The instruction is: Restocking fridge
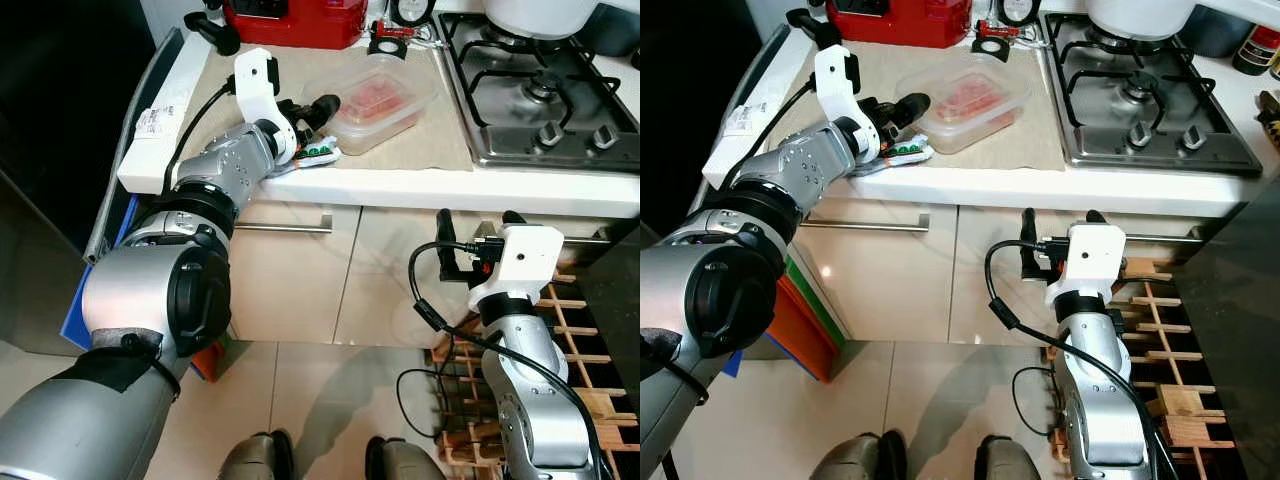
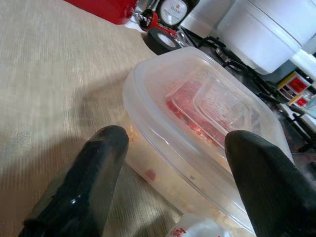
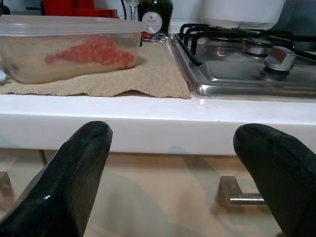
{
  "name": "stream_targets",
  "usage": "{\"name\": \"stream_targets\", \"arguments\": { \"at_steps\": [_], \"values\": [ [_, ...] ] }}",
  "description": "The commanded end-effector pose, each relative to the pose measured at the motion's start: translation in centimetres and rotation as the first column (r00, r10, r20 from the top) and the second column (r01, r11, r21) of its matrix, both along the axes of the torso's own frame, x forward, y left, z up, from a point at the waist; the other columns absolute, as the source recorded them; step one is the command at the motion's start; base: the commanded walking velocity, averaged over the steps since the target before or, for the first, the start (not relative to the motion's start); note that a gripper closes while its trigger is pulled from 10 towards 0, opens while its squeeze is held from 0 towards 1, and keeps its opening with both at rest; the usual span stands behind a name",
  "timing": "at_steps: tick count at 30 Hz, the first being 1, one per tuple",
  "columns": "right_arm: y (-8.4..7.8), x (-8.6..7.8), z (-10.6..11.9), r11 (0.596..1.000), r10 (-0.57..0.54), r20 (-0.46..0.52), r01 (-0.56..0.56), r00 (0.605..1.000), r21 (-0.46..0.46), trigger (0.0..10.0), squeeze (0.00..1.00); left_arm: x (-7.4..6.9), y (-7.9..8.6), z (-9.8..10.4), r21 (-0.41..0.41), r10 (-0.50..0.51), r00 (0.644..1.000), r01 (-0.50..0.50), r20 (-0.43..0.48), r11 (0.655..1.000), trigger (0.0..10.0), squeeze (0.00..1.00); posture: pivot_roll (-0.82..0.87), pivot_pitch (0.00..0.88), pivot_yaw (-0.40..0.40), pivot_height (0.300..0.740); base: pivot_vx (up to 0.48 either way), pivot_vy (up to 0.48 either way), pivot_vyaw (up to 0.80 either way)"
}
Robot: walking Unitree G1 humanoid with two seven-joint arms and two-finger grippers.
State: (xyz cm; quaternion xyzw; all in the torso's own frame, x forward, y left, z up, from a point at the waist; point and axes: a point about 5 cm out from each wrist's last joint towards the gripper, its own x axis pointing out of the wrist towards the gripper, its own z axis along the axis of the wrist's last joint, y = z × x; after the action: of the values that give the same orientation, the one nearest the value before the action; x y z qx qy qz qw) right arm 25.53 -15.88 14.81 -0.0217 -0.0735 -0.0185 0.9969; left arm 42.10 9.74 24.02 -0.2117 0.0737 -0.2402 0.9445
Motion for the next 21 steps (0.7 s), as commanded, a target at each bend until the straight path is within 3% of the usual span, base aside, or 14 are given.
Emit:
{"name": "stream_targets", "arguments": {
  "at_steps": [1,8,12,21],
  "values": [
    [0.1,-0.3,0.3,1.0,-0.009,0.015,0.009,1.0,0.001,10.0,0.0,-0.1,-0.8,0.4,-0.048,-0.054,0.998,0.054,0.015,0.997,0.0,0.0,-0.24,0.139,0.051,0.74,0.0,0.0,0.0],
    [0.2,-0.4,0.1,1.0,-0.011,0.01,0.011,1.0,0.005,10.0,0.0,-0.1,-0.7,0.5,-0.046,-0.045,0.999,0.046,0.03,0.998,0.0,0.0,-0.23,0.144,0.052,0.74,0.0,0.0,0.0],
    [0.2,-0.4,0.2,1.0,-0.015,0.01,0.015,1.0,0.008,10.0,0.0,0.0,-0.5,1.0,-0.167,-0.035,0.999,0.039,0.028,0.985,0.0,0.0,-0.23,0.148,0.055,0.74,0.0,0.0,0.0],
    [0.3,-0.5,0.1,1.0,-0.018,0.006,0.018,1.0,0.012,10.0,0.0,0.1,0.4,1.8,-0.236,0.008,0.999,0.005,0.054,0.972,0.0,0.0,-0.23,0.151,0.06,0.74,0.0,0.0,0.0]
  ]
}}
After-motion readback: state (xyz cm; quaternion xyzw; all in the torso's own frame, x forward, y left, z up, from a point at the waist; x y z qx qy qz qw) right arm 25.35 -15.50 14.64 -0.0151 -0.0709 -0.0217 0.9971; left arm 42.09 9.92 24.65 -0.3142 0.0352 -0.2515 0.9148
